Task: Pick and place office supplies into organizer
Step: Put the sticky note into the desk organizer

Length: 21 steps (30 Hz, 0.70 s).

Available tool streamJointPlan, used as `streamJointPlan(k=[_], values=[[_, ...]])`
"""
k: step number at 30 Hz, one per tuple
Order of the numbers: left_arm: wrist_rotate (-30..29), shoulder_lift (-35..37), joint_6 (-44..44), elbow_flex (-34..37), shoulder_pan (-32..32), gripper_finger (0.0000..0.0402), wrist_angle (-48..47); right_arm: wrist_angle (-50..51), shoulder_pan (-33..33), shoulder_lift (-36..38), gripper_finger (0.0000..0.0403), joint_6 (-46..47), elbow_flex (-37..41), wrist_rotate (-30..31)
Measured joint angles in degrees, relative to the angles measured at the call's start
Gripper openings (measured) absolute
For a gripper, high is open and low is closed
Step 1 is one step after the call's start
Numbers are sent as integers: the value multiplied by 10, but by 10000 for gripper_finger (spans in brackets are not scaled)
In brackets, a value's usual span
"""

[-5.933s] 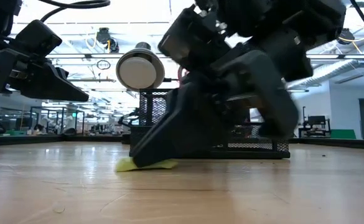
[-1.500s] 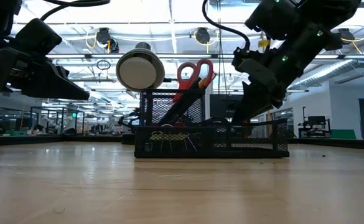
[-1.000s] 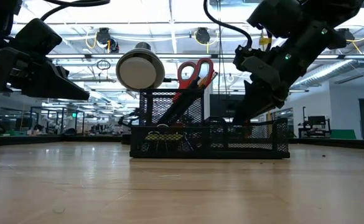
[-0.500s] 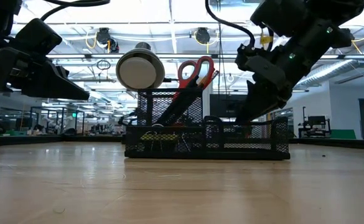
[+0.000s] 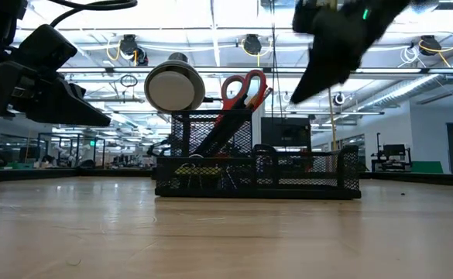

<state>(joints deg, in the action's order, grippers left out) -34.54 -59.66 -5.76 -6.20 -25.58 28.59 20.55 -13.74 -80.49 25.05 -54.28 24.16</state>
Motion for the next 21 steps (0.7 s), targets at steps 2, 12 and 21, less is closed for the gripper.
streamJointPlan(k=[2, 12, 21], values=[[0, 0, 0, 0, 0, 37, -1, 69, -24, 0, 0, 2, -44, -2], [0, 0, -8, 0, 0, 37, -1, 284, -137, -13, 0, 138, -140, -131], [0, 0, -12, 0, 0, 37, 2, 259, -205, -57, 0, 256, -99, -292]])
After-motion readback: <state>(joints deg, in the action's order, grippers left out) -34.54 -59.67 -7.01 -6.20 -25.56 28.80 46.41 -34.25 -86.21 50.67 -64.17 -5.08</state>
